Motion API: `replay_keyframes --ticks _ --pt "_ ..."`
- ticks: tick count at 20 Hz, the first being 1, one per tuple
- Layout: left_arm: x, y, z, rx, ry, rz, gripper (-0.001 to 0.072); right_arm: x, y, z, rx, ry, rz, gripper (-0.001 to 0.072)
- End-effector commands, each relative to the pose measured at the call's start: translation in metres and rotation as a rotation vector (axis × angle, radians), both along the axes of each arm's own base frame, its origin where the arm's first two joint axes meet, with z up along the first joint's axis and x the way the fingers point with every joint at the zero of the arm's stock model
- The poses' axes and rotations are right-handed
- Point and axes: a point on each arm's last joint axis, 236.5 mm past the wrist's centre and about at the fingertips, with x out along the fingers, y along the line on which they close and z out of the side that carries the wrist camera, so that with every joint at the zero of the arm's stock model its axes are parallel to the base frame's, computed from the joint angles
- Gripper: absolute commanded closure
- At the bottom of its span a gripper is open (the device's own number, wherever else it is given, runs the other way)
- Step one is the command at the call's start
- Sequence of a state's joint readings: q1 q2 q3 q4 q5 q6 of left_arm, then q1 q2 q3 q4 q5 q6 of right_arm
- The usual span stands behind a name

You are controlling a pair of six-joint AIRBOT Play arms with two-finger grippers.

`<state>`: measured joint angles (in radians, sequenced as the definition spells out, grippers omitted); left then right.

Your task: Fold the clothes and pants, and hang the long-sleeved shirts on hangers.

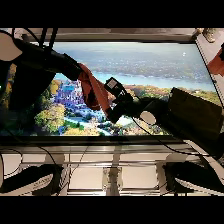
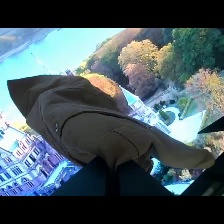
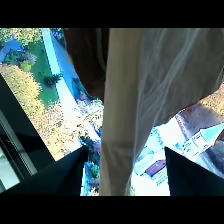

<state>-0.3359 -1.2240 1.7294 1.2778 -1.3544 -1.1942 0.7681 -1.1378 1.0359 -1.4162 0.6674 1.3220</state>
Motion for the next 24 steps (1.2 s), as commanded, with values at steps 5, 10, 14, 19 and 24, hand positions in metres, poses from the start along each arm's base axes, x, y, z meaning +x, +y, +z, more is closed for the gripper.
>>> replay_keyframes --ticks 5,10,14,19,24 --pt "0.000 0.000 0.000 0.000 0.000 0.000 0.0678 0.003 0.013 -0.060 -0.051 0.131 -0.013 0.0173" --pt "0.002 0.005 -0.001 0.020 -0.007 0.012 0.0677 0.005 0.015 -0.089 -0.090 0.168 -0.012 0.0699" --pt "0.009 0.032 -0.008 0.130 -0.027 0.068 0.0676 -0.012 -0.001 -0.075 -0.138 0.191 0.015 0.0700" --pt "0.008 0.063 0.017 0.205 -0.131 0.136 0.0676 -0.026 -0.045 -0.006 -0.165 0.085 0.028 0.0702" --pt "-0.021 0.076 0.061 0.170 -0.236 0.155 0.0676 -0.063 -0.082 0.062 -0.118 0.032 0.037 0.0703"
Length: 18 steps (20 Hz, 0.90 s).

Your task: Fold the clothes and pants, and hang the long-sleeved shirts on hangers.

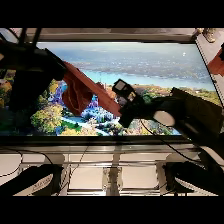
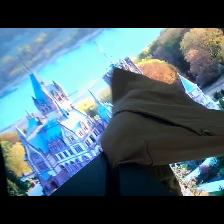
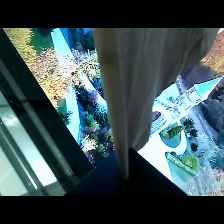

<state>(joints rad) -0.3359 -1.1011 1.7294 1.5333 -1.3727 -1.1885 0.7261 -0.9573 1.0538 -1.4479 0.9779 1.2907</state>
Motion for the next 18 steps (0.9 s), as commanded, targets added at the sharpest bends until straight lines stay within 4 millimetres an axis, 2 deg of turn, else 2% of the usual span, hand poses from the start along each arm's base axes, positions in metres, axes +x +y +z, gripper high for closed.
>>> replay_keyframes --ticks 1,4,6,9,11,13,14,16,18 --pt "-0.021 0.008 0.031 -0.029 -0.081 0.004 0.0676 -0.034 -0.028 0.047 0.010 -0.017 0.021 0.0703" --pt "-0.049 0.000 0.057 -0.145 -0.113 -0.009 0.0676 -0.052 -0.041 0.109 0.065 -0.062 0.024 0.0704" --pt "-0.067 0.004 0.067 -0.217 -0.102 0.034 0.0676 -0.064 -0.042 0.150 0.131 -0.079 0.030 0.0704" --pt "-0.090 0.012 0.057 -0.249 -0.007 0.090 0.0676 -0.086 -0.033 0.198 0.261 -0.089 0.071 0.0705" --pt "-0.100 0.015 0.041 -0.220 0.073 0.103 0.0676 -0.091 -0.033 0.220 0.317 -0.100 0.058 0.0705" --pt "-0.104 0.018 0.025 -0.182 0.145 0.111 0.0677 -0.089 -0.032 0.230 0.349 -0.085 0.029 0.0705" --pt "-0.104 0.021 0.014 -0.152 0.189 0.123 0.0676 -0.087 -0.030 0.227 0.343 -0.063 0.018 0.0706" --pt "-0.101 0.021 -0.010 -0.102 0.292 0.132 0.0677 -0.078 -0.027 0.205 0.282 0.008 -0.011 0.0706" --pt "-0.092 0.018 -0.034 -0.059 0.385 0.140 0.0676 -0.068 -0.020 0.174 0.187 0.089 -0.020 0.0706"
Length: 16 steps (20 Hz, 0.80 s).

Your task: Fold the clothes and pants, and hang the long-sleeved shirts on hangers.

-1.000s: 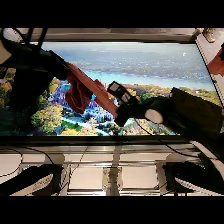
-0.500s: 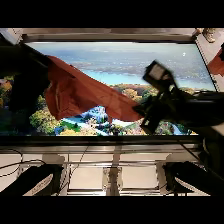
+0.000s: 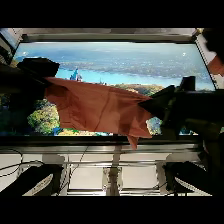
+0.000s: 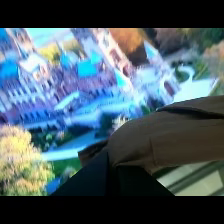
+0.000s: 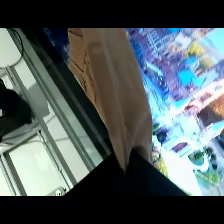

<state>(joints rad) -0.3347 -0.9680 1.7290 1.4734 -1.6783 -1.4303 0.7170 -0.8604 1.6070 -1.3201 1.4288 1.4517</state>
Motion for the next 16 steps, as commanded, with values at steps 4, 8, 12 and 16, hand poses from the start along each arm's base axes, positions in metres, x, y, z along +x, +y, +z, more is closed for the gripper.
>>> replay_keyframes --ticks 4,8,12,16 --pt "0.027 -0.004 -0.091 0.148 0.354 -0.002 0.0677 0.038 0.011 -0.088 -0.255 0.234 -0.029 0.0706" --pt "0.065 0.013 -0.154 0.271 0.460 0.020 0.0677 0.097 -0.018 -0.134 -0.329 0.335 -0.129 0.0705" --pt "0.111 0.038 -0.196 0.321 0.397 0.032 0.0677 0.160 -0.042 -0.144 -0.298 0.246 -0.207 0.0705" --pt "0.182 0.042 -0.183 0.314 0.093 0.060 0.0677 0.220 -0.047 -0.163 -0.303 0.122 -0.240 0.0705"
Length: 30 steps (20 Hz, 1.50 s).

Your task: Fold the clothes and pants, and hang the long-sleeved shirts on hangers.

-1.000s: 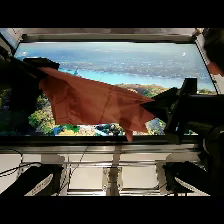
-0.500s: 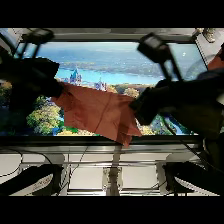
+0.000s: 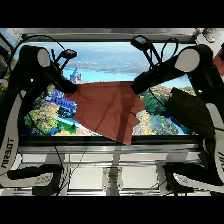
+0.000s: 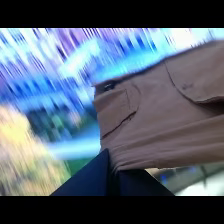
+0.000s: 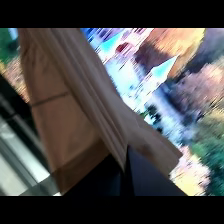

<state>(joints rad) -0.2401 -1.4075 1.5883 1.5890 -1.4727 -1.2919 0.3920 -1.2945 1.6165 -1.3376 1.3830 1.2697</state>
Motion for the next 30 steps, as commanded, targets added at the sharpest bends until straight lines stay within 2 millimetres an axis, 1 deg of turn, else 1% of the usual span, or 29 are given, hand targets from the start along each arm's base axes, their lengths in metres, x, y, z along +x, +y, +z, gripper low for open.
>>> replay_keyframes --ticks 1,2,3,4,5,6,8,10,12,14,16,17,21,23,26,27,28,29,30 --pt "0.069 0.015 0.014 0.053 -0.286 -0.011 0.0677 0.058 -0.010 -0.022 -0.040 -0.113 -0.022 0.0704" --pt "0.082 0.012 0.022 0.042 -0.353 -0.016 0.0677 0.067 -0.007 -0.036 -0.042 -0.103 -0.025 0.0704" --pt "0.090 0.009 0.027 0.034 -0.395 -0.021 0.0677 0.071 -0.005 -0.051 -0.054 -0.076 -0.022 0.0704" --pt "0.094 0.008 0.027 0.038 -0.409 -0.038 0.0678 0.073 -0.004 -0.068 -0.068 -0.038 -0.019 0.0704" --pt "0.094 0.008 0.022 0.055 -0.396 -0.065 0.0677 0.073 -0.004 -0.083 -0.080 -0.008 -0.015 0.0704" --pt "0.089 0.009 0.012 0.084 -0.364 -0.110 0.0678 0.070 -0.004 -0.094 -0.089 0.015 -0.010 0.0704" --pt "0.074 0.013 -0.015 0.136 -0.281 -0.198 0.0678 0.053 -0.001 -0.115 -0.089 0.079 0.009 0.0704" --pt "0.053 0.021 -0.046 0.176 -0.178 -0.252 0.0679 0.027 0.010 -0.137 -0.082 0.154 0.055 0.0704" --pt "0.036 0.031 -0.071 0.213 -0.105 -0.273 0.0679 -0.002 0.025 -0.154 -0.071 0.222 0.097 0.0704" --pt "0.026 0.045 -0.086 0.275 -0.063 -0.289 0.0679 -0.035 0.052 -0.165 -0.040 0.287 0.157 0.0704" --pt "0.021 0.055 -0.093 0.313 -0.037 -0.298 0.0678 -0.066 0.075 -0.176 -0.034 0.343 0.213 0.0704" --pt "0.018 0.055 -0.096 0.315 -0.027 -0.303 0.0678 -0.081 0.083 -0.182 -0.041 0.370 0.233 0.0704" --pt "0.010 0.058 -0.103 0.332 0.008 -0.340 0.0677 -0.126 0.107 -0.203 -0.029 0.455 0.243 0.0702" --pt "0.006 0.060 -0.104 0.341 0.030 -0.366 0.0677 -0.138 0.111 -0.213 -0.039 0.471 0.241 0.0702" --pt "0.002 0.061 -0.105 0.351 0.050 -0.393 0.0669 -0.142 0.113 -0.215 -0.031 0.494 0.202 0.0699" --pt "0.002 0.062 -0.105 0.353 0.050 -0.395 0.0668 -0.144 0.116 -0.214 -0.016 0.503 0.199 0.0665" --pt "0.002 0.062 -0.105 0.358 0.050 -0.396 0.0668 -0.144 0.118 -0.213 -0.004 0.508 0.197 0.0586" --pt "0.002 0.064 -0.104 0.365 0.050 -0.396 0.0667 -0.146 0.121 -0.211 0.009 0.516 0.195 0.0542" --pt "0.002 0.066 -0.104 0.375 0.053 -0.398 0.0663 -0.147 0.123 -0.210 0.021 0.523 0.195 0.0531"
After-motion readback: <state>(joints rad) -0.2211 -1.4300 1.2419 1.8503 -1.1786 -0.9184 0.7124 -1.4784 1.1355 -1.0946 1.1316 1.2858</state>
